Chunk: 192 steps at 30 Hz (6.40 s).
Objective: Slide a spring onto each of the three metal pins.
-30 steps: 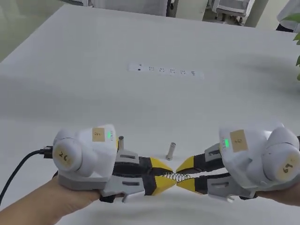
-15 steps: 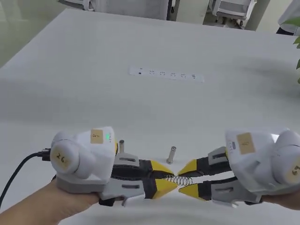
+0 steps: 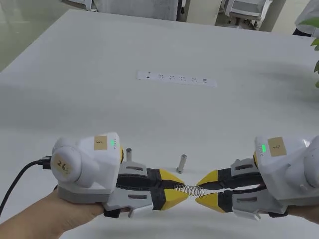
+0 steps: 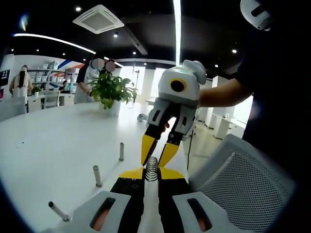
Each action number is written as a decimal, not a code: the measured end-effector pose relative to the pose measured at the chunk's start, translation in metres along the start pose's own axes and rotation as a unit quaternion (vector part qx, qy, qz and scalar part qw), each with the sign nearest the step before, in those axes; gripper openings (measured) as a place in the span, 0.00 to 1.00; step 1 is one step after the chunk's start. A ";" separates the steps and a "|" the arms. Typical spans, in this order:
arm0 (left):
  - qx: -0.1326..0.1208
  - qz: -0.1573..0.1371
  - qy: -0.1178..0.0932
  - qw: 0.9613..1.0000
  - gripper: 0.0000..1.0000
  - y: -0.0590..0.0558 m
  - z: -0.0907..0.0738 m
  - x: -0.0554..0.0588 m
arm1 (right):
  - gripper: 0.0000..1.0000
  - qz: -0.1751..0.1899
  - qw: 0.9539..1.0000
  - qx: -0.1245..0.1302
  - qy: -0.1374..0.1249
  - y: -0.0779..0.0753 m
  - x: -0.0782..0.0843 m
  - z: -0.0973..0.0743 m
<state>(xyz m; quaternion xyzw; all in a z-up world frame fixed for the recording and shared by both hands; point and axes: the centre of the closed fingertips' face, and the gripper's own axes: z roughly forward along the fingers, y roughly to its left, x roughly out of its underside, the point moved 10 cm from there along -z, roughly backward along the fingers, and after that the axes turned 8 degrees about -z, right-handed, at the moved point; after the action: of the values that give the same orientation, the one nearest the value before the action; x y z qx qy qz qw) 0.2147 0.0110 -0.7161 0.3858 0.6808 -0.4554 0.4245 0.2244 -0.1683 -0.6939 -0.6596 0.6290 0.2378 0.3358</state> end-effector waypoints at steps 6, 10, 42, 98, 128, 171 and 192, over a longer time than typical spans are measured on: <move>0.003 -0.002 0.002 1.000 0.02 0.001 0.000 0.000 | 0.09 0.005 1.000 0.001 -0.013 0.000 -0.001 0.000; 0.004 0.000 0.005 1.000 0.02 0.001 -0.001 0.001 | 0.09 0.004 1.000 0.000 -0.017 0.000 0.000 0.000; 0.002 -0.003 0.032 0.999 0.01 0.009 0.004 0.013 | 0.08 -0.013 0.999 -0.015 -0.028 -0.007 -0.027 -0.007; 0.011 0.030 0.064 0.997 0.02 0.008 0.015 0.016 | 0.07 -0.102 0.973 -0.106 0.177 -0.012 -0.077 0.018; 0.001 0.037 0.049 0.998 0.02 0.004 0.018 0.012 | 0.07 -0.134 0.971 -0.101 0.169 -0.012 -0.076 0.009; -0.033 0.022 0.057 0.998 0.15 0.007 0.001 0.009 | 0.07 -0.149 0.965 -0.098 0.191 -0.017 -0.074 0.001; -0.088 0.016 0.069 0.994 0.41 0.012 -0.041 0.016 | 0.07 -0.152 0.965 -0.090 0.194 -0.022 -0.068 -0.003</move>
<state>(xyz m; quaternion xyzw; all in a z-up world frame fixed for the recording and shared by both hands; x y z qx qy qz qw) 0.2109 0.0556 -0.7250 0.3879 0.7400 -0.3591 0.4159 0.2392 -0.1249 -0.6388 -0.8082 0.5507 0.1068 0.1790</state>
